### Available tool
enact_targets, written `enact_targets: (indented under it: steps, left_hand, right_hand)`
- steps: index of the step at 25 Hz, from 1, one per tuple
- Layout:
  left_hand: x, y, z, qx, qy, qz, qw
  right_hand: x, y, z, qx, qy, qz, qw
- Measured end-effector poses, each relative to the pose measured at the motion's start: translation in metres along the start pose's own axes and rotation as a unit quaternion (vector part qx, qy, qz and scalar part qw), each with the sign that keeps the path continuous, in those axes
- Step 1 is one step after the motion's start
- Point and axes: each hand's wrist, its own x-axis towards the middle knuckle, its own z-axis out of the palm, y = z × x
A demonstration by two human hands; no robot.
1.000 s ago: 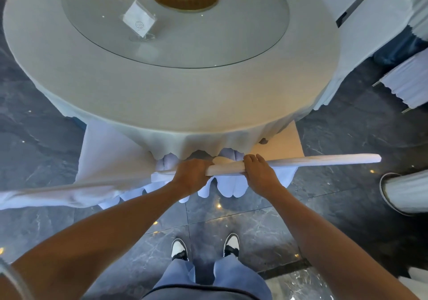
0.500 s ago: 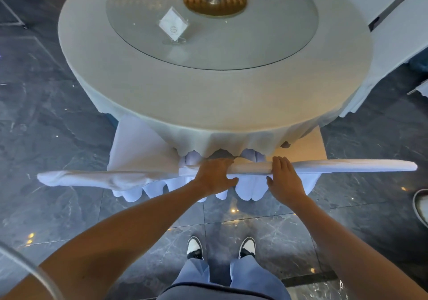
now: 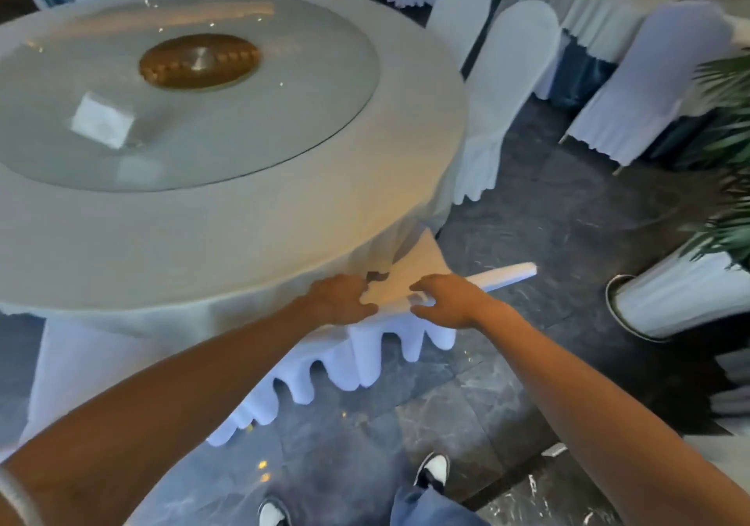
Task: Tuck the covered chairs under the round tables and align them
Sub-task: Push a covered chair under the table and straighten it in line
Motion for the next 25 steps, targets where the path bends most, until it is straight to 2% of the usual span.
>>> enact_targets:
  steps: [2, 4, 9, 14, 18, 21, 25]
  left_hand:
    - [0.034, 0.044, -0.011, 0.044, -0.032, 0.003, 0.999]
    - [0.064, 0.089, -0.023, 0.087, -0.02, -0.002, 0.996]
    - [0.137, 0.185, -0.047, 0.086, 0.027, 0.001, 0.996]
    - [0.234, 0.214, -0.067, 0.082, 0.037, -0.016, 0.996]
    - [0.339, 0.228, -0.094, 0.05, 0.02, -0.046, 0.998]
    - [0.389, 0.241, -0.107, 0.006, 0.009, -0.071, 0.997]
    - [0.443, 0.254, -0.133, -0.032, 0.031, -0.107, 0.993]
  right_hand:
    - [-0.005, 0.05, -0.029, 0.052, -0.032, 0.017, 0.998]
    - [-0.014, 0.096, -0.053, 0.08, -0.028, 0.041, 0.996]
    - [-0.005, 0.207, -0.096, 0.034, -0.056, 0.061, 0.996]
    - [0.053, 0.286, -0.141, 0.008, -0.096, 0.073, 0.993]
    - [0.13, 0.352, -0.192, -0.007, -0.124, 0.06, 0.99]
    - [0.182, 0.389, -0.222, -0.018, -0.13, 0.056, 0.99]
    - [0.257, 0.429, -0.265, -0.043, -0.123, 0.036, 0.991]
